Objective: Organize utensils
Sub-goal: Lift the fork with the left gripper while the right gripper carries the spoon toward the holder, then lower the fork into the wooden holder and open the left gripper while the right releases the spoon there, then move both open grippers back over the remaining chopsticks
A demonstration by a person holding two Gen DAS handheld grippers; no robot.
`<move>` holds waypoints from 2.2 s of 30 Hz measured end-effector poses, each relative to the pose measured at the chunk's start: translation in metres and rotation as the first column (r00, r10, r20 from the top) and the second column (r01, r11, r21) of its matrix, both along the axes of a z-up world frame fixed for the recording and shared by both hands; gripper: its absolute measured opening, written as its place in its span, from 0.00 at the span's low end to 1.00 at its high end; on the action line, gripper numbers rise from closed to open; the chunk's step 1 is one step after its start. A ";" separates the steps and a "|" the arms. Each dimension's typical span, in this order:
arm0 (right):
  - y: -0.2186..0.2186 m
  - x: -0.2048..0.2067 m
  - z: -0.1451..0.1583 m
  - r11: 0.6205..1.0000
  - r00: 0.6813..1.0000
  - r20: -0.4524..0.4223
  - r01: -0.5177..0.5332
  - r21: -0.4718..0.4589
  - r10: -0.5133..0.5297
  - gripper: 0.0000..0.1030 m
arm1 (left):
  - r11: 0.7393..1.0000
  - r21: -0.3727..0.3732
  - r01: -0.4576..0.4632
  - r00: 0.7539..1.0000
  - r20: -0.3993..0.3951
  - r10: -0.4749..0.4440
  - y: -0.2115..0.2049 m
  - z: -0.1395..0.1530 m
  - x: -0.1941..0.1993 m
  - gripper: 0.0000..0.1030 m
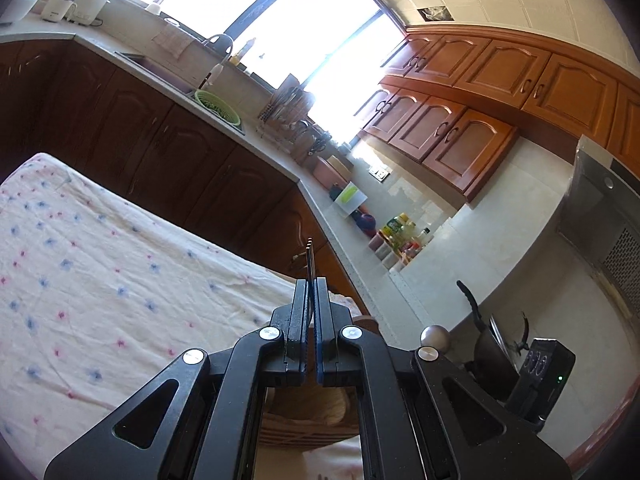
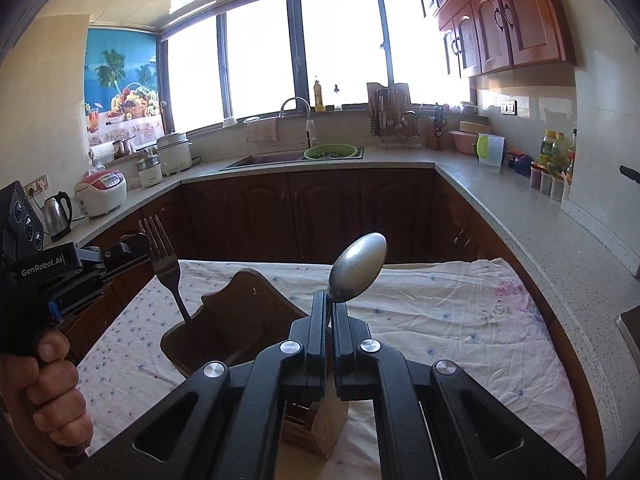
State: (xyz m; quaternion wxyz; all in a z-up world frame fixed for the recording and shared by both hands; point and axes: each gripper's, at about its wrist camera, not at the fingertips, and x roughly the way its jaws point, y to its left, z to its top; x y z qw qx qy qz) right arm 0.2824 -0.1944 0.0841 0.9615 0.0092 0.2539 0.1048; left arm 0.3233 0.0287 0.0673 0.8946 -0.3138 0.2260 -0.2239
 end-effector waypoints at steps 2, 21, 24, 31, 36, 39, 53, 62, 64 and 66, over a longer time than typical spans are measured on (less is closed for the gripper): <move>0.001 0.003 -0.009 1.000 1.000 -0.016 -0.004 -0.006 0.004 0.02 | 1.000 0.015 -0.001 1.000 -0.013 0.001 -0.001 -0.006 0.000 0.02; -0.015 0.014 -0.023 0.997 0.995 -0.098 0.018 0.080 -0.010 0.02 | 0.994 0.105 0.000 0.997 -0.073 0.008 -0.015 -0.013 0.009 0.03; -0.016 0.014 -0.022 0.996 0.995 -0.104 0.015 0.092 -0.005 0.07 | 0.995 0.100 0.002 0.996 -0.092 0.008 -0.014 -0.012 0.009 0.03; -0.031 -0.003 -0.008 0.988 0.997 -0.069 0.039 0.146 -0.029 0.48 | 0.995 0.085 -0.044 0.994 -0.095 0.052 0.004 -0.003 -0.009 0.22; -0.047 -0.028 -0.001 0.975 0.998 -0.045 0.050 0.216 -0.041 0.76 | 0.990 0.102 -0.093 0.991 -0.085 0.102 0.017 0.002 -0.044 0.56; -0.056 -0.050 0.000 0.969 0.998 -0.029 0.056 0.242 -0.050 0.87 | 0.985 0.117 -0.127 0.988 -0.076 0.136 0.024 0.001 -0.071 0.74; -0.092 -0.170 -0.038 0.942 0.985 -0.081 0.169 0.290 -0.152 0.92 | 0.940 0.318 -0.127 0.982 -0.092 0.164 0.018 -0.027 -0.186 0.79; -0.089 -0.204 -0.066 0.955 0.973 -0.147 0.205 0.216 -0.176 0.92 | 0.899 0.435 -0.057 0.982 -0.138 0.129 -0.008 -0.055 -0.218 0.79; -0.089 -0.205 -0.072 0.956 0.972 -0.167 0.202 0.214 -0.168 0.92 | 0.895 0.445 -0.039 0.982 -0.148 0.117 -0.013 -0.058 -0.218 0.79; -0.088 -0.207 -0.076 0.957 0.970 -0.174 0.202 0.209 -0.167 0.91 | 0.886 0.462 -0.031 0.982 -0.151 0.113 -0.018 -0.058 -0.218 0.79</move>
